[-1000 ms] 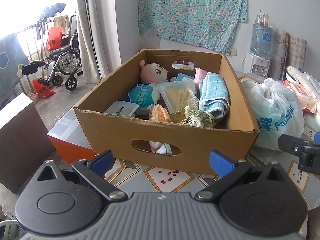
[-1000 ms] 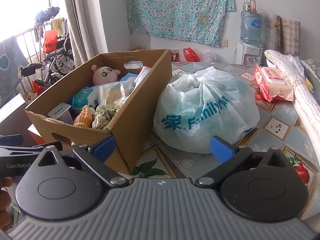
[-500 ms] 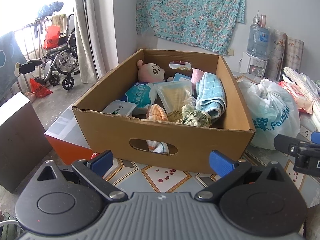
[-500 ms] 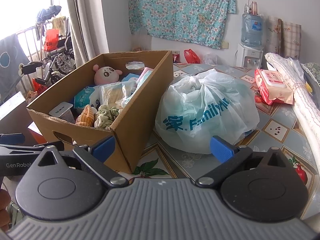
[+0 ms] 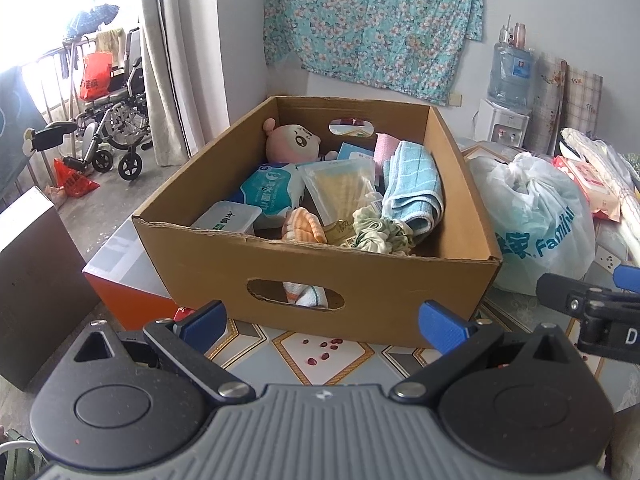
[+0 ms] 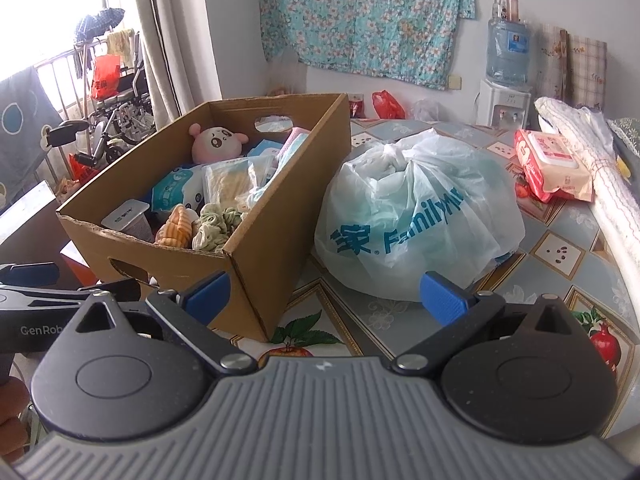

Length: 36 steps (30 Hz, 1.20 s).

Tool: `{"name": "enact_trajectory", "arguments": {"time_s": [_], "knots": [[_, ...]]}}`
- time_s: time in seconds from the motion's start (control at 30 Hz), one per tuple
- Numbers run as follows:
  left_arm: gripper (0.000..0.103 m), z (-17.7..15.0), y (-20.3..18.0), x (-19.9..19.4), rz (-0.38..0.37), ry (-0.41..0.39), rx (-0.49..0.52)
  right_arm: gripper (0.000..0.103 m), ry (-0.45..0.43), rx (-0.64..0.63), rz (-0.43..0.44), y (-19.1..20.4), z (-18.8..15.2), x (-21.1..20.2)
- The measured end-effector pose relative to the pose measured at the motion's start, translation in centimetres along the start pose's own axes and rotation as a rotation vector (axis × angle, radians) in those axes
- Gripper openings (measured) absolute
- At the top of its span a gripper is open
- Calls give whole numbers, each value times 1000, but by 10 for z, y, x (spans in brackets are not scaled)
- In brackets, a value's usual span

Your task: Organize soft objects

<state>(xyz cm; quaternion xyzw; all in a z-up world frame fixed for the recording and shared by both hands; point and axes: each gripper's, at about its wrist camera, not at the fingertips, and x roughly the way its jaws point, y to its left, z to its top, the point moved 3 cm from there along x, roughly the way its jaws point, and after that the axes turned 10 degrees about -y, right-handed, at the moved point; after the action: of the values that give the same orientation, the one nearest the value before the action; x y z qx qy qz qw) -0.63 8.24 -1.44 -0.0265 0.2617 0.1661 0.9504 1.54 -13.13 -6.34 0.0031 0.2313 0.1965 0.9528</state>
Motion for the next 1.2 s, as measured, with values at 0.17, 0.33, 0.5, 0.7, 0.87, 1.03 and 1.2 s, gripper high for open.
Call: {"name": "enact_trajectory", "arguments": {"time_s": [0.17,0.33,0.5,0.7,0.87,1.03,1.2], "knots": [[103,5,-4,-1,4,-10,10,102,2,1,5,1,3,0],[103,7,-5,-1,12,-8,12,102,-2,-15,1,3,5,0],[103,6,-2,1,22,5,13,102,21,-20,10,6,1,6],[103,3,3,4,34,9,5,102,36,-35,16,11,-2,11],[103,2,6,5,39,7,2,102,39,-36,24,14,-2,14],[103,1,7,7,44,18,-2,102,52,-32,29,14,-4,20],[103,2,7,7,45,12,-1,102,53,-33,29,14,-3,21]]}}
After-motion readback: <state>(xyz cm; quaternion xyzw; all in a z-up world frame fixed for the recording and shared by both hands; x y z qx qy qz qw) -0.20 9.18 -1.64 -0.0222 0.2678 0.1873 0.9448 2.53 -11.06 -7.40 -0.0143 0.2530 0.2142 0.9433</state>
